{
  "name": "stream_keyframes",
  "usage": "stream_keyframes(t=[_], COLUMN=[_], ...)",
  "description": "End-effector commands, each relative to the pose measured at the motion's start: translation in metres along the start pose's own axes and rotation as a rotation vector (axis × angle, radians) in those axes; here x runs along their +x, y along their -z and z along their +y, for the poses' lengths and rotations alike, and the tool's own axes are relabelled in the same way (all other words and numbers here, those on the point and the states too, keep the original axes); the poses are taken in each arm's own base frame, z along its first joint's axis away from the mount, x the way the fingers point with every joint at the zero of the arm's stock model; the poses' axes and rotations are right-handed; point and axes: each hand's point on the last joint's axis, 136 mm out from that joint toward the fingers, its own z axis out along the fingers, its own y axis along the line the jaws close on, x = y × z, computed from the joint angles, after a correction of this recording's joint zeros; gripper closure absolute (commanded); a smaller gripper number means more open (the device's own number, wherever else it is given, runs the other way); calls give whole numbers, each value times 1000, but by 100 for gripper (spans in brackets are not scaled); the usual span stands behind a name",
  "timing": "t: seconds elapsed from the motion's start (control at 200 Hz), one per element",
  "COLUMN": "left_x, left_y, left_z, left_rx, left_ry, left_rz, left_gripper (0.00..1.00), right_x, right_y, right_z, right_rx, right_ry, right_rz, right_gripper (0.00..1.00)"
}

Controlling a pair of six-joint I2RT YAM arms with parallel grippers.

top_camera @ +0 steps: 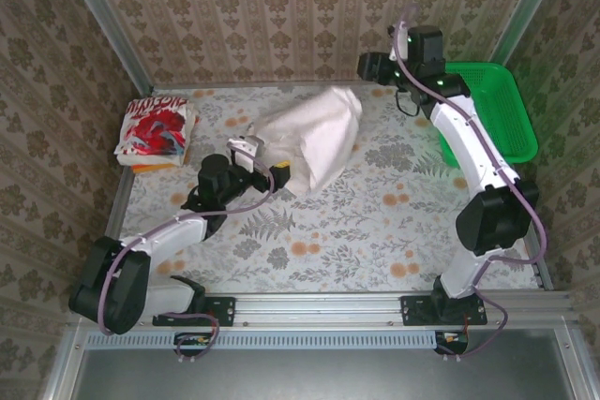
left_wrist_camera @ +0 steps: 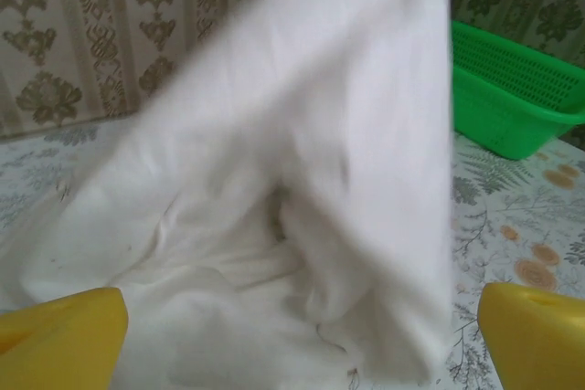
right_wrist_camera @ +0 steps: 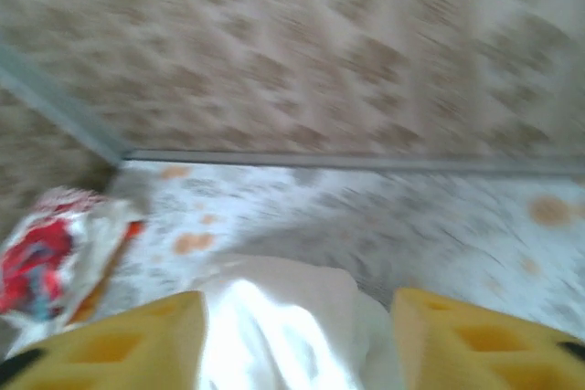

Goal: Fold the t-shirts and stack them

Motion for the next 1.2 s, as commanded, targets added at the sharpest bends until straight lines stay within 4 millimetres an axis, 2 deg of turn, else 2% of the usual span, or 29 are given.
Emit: stream_keyframes(t=[0.0, 0.085, 0.155, 0.23, 0.285, 0.385, 0.48, 0.565, 0.725, 0.925, 0.985, 1.115, 1.195], left_x=[13, 25, 38, 55, 64, 71, 79, 86, 98, 104, 105, 105, 106], left_y=[1, 6, 13, 23, 25, 18, 6, -5, -31, -66, -77, -98, -108], left_z=[27, 57, 77, 90, 91, 85, 84, 89, 100, 109, 110, 111, 111], left_rx=[-147, -333, -469, -584, -617, -627, -630, -645, -637, -592, -580, -546, -526], left_ry=[111, 235, 351, 491, 569, 625, 661, 682, 725, 762, 763, 781, 791], left_rz=[60, 115, 139, 157, 166, 178, 209, 231, 256, 263, 272, 261, 260], left_gripper=[0, 0, 0, 0, 0, 1, 7, 11, 13, 17, 19, 35, 53], right_x=[25, 46, 70, 109, 140, 196, 230, 249, 283, 309, 314, 323, 326], right_y=[-3, -7, -13, -23, -30, -38, -37, -34, -31, -36, -39, -45, -49], right_z=[-58, -50, -29, -5, 10, 32, 42, 41, 35, 38, 39, 34, 31], right_rx=[207, 162, 50, -44, -78, -88, -81, -56, -5, 28, 34, 62, 70], right_ry=[-11, 17, 28, 40, 68, 132, 154, 155, 188, 227, 229, 215, 213], right_rz=[46, 74, 95, 152, 200, 310, 356, 380, 444, 497, 509, 530, 537], right_gripper=[26, 21, 19, 16, 14, 12, 11, 12, 12, 12, 15, 26, 36])
